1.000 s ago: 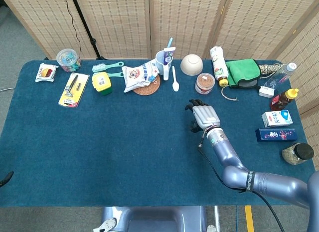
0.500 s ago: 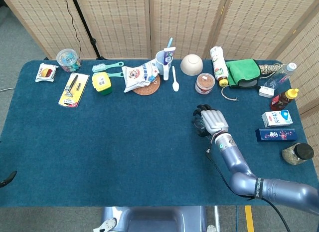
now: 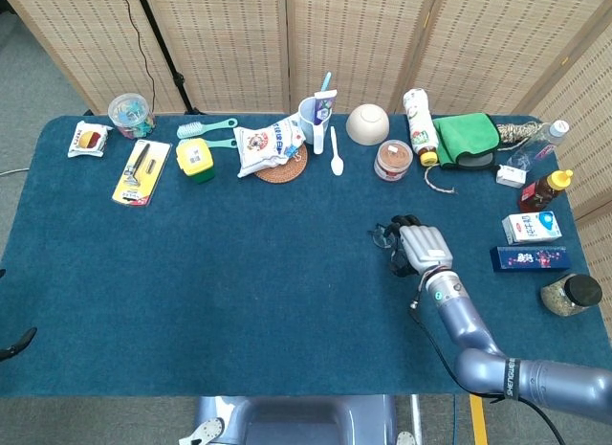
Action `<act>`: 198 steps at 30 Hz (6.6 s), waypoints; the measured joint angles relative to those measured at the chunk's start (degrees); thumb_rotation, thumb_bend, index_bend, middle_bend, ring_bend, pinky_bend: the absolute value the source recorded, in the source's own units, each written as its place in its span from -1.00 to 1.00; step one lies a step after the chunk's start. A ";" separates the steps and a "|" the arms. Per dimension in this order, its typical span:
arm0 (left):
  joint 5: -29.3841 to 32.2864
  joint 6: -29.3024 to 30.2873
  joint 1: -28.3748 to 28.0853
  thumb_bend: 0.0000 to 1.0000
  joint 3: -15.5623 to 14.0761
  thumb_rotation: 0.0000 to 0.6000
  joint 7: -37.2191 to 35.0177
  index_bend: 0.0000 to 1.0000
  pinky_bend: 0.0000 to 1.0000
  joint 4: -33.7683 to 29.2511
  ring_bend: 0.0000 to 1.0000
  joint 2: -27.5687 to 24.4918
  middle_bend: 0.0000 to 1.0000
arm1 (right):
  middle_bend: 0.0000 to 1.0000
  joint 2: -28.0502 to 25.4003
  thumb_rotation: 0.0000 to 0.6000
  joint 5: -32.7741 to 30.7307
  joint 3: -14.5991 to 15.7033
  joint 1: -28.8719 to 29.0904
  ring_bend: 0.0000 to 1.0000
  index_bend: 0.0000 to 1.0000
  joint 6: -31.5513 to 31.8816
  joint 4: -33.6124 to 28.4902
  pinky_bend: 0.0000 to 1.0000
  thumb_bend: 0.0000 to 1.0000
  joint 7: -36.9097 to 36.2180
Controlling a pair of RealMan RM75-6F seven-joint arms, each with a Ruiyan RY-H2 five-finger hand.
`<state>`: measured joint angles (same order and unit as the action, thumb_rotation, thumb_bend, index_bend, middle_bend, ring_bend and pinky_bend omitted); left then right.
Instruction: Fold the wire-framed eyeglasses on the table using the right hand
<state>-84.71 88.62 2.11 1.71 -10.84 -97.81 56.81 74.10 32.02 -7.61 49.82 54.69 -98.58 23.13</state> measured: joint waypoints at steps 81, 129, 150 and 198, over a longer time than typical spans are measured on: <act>-1.46 2.22 1.37 -0.62 -1.05 0.62 -1.54 -0.74 -1.00 -0.16 -0.96 -1.45 -0.92 | -1.00 6.80 1.00 22.85 -11.05 -13.89 -1.00 -0.90 -6.47 3.41 -0.92 -0.27 -43.45; -1.28 2.48 1.69 -0.62 -1.00 0.61 -1.03 -0.74 -1.00 -0.86 -0.96 -2.32 -0.92 | -1.00 19.09 1.00 20.31 -10.86 -16.05 -1.00 -0.90 -5.01 19.75 -0.94 -0.26 -43.48; -1.72 2.45 1.73 -0.62 -1.25 0.62 -0.02 -0.74 -1.00 -1.81 -0.96 -2.28 -0.92 | -0.33 11.14 1.00 32.13 -13.56 -19.19 -0.46 -0.17 -11.59 12.58 -0.45 -0.23 -65.46; -1.69 2.07 1.57 -0.62 -1.33 0.62 1.40 -0.74 -1.00 -2.99 -0.97 -2.27 -0.92 | -0.28 9.88 1.00 45.06 -12.05 -17.19 -0.39 -0.10 -15.12 22.39 -0.41 -0.22 -93.41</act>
<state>-86.40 90.70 3.69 0.39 -9.44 -100.80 54.54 83.98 77.08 -19.66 32.62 39.57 -76.19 -70.29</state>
